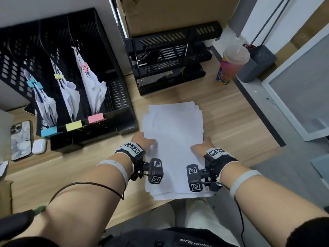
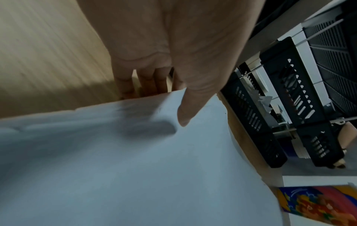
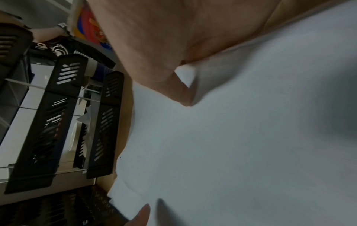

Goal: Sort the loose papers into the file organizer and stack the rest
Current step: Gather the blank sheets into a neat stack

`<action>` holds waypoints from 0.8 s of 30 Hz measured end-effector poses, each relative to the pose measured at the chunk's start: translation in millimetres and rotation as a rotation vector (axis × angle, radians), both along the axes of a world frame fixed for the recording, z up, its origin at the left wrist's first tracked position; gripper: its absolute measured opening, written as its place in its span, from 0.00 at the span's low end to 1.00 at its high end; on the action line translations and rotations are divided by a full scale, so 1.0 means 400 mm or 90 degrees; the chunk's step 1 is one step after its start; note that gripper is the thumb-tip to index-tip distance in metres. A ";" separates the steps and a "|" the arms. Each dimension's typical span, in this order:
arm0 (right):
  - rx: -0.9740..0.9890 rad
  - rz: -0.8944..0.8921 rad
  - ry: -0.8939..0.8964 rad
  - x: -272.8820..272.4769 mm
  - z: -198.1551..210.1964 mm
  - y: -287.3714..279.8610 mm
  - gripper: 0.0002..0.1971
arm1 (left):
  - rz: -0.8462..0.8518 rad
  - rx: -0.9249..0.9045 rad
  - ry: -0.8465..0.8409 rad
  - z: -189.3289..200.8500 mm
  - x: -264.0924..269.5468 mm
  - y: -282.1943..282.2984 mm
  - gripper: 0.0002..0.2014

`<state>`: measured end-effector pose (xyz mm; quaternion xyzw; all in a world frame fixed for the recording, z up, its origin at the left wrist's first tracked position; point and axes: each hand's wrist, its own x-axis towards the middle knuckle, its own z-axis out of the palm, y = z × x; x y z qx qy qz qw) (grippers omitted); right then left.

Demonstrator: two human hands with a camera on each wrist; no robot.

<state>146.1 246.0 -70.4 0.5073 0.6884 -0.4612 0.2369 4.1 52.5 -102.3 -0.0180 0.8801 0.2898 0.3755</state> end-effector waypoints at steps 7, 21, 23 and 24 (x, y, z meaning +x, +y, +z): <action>-0.012 -0.028 0.186 0.014 0.051 0.036 0.17 | 0.107 0.160 -0.068 0.006 0.004 0.006 0.19; 0.096 -0.245 0.514 -0.065 0.269 0.078 0.17 | 0.061 0.633 0.214 0.343 -0.039 0.129 0.23; 0.077 -0.277 0.492 -0.043 0.251 0.074 0.25 | 0.013 0.606 0.218 0.318 -0.027 0.124 0.22; 0.076 -0.285 0.487 -0.038 0.249 0.074 0.26 | 0.016 0.586 0.211 0.306 -0.026 0.123 0.25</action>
